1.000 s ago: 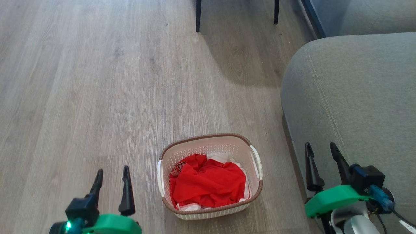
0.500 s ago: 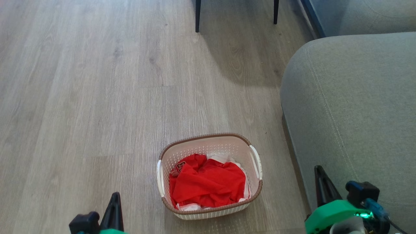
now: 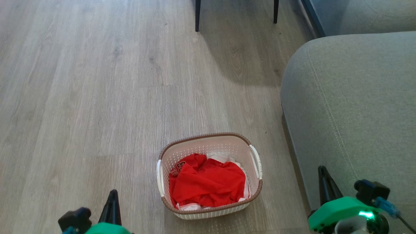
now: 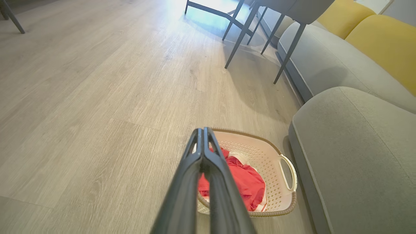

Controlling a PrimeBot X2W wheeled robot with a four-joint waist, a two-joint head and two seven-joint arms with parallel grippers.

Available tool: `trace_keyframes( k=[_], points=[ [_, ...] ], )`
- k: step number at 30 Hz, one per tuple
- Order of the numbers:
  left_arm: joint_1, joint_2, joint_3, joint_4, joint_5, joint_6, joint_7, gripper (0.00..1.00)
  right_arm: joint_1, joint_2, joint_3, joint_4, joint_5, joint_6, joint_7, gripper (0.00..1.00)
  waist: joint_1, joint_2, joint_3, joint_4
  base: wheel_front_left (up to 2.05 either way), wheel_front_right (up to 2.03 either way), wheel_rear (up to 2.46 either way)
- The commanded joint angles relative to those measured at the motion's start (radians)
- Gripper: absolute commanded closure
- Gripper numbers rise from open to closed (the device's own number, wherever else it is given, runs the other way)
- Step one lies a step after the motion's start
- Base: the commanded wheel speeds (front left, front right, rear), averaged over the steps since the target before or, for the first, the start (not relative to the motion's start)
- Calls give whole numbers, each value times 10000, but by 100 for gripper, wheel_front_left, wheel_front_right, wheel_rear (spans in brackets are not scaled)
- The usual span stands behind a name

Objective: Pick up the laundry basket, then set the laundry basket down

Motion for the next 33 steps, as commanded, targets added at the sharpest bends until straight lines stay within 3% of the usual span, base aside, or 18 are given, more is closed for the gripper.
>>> trace_keyframes(
  k=[1, 33],
  points=[
    [-453, 95, 166, -272, -316, -79, 47, 100, -440, -143, -74, -309, 328, -3, 68, 100, 0, -1, 2, 0, 0, 0, 0],
    [-1173, 182, 677, -152, -3964, -541, 902, 100, -769, -261, -499, -287, 3879, -6, 893, 100, 0, -1, 52, -11, 0, 0, 0]
  ],
)
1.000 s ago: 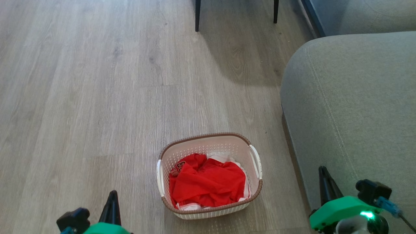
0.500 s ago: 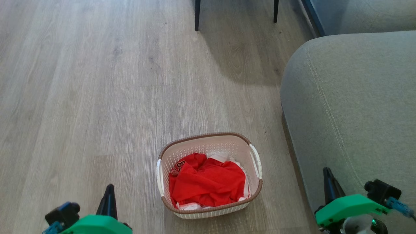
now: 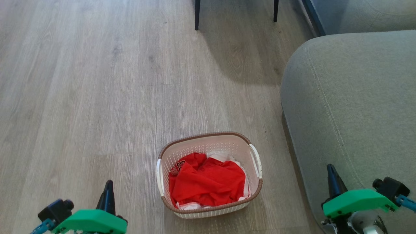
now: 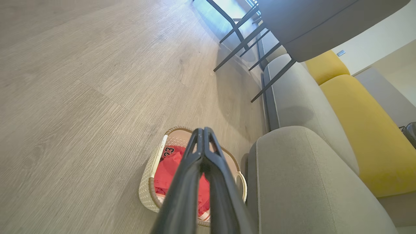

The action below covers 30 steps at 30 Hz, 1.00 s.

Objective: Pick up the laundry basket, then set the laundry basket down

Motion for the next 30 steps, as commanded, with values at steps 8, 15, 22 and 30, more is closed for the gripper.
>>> trace_keyframes(
  k=[8, 15, 22, 30],
  points=[
    [-727, 146, 438, -240, -1123, -219, 286, 100, -601, -232, -111, -284, 1111, -8, 304, 100, 0, 0, 13, -3, 0, 0, 0],
    [-886, 153, 566, -211, -1908, -320, 487, 100, -674, -243, -224, -277, 1872, -8, 501, 100, 0, 0, 24, -5, 0, 0, 0],
    [-1045, 157, 698, -182, -2690, -420, 690, 100, -748, -252, -341, -270, 2629, -9, 701, 100, 0, 0, 35, -8, 0, 0, 0],
    [-1205, 160, 833, -152, -3470, -521, 896, 100, -822, -259, -461, -264, 3384, -10, 903, 100, 0, 0, 46, -10, 0, 0, 0]
  ],
)
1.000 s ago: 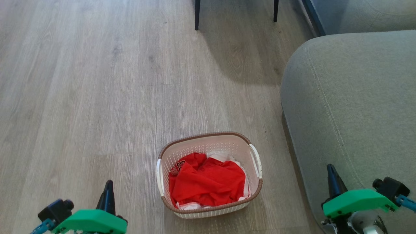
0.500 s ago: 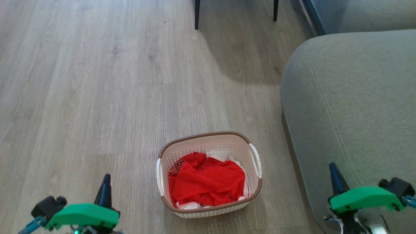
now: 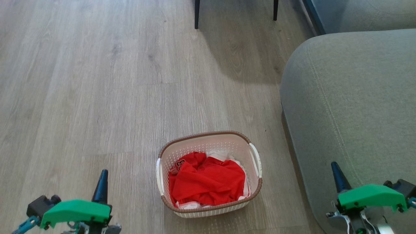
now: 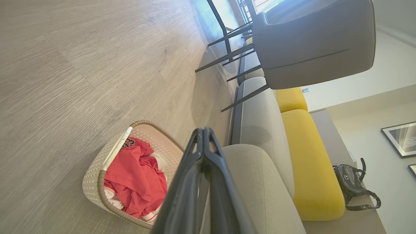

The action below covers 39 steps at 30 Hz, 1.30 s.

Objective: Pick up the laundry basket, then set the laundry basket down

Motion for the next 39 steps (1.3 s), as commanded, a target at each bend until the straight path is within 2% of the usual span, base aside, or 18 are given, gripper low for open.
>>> trace_keyframes(
  k=[1, 39],
  points=[
    [-669, 139, 286, -249, -251, -96, 50, 100, -602, -206, 30, -303, 267, -10, 62, 100, 0, 0, 1, 0, 0, 0, 0],
    [-1514, 130, 1029, -89, -4342, -627, 1162, 100, -997, -211, -645, -265, 4218, -15, 1163, 100, 0, 0, 58, -13, 0, 0, 0]
  ],
)
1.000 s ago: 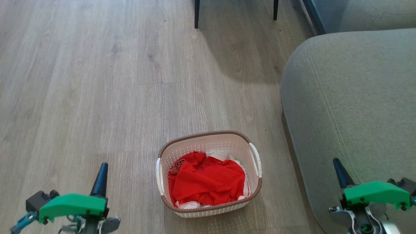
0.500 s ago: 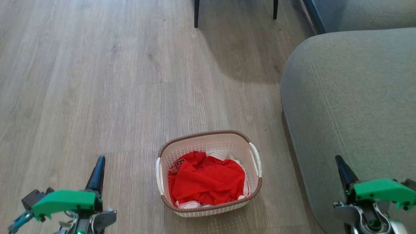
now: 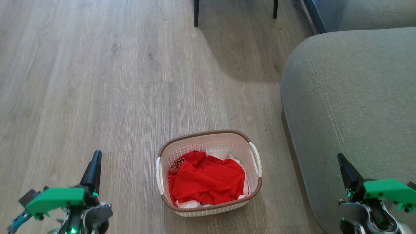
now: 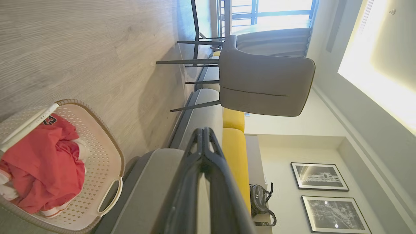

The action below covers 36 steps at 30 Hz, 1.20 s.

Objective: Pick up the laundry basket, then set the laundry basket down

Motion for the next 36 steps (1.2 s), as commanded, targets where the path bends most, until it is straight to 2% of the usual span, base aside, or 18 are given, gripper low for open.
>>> trace_keyframes(
  k=[1, 4, 36],
  points=[
    [-711, 131, 396, -302, -283, -114, 134, 100, -618, -149, 118, -318, 300, -15, 99, 100, 0, 0, 2, 0, 0, 0, 0],
    [-776, 129, 455, -289, -596, -155, 221, 100, -649, -148, 64, -314, 601, -15, 186, 100, 0, 0, 6, -1, 0, 0, 0],
    [-784, 65, 546, -286, -520, -155, 294, 100, -658, -68, -49, -307, 507, -15, 276, 100, 0, 0, 6, -1, 0, 0, 0]
  ],
)
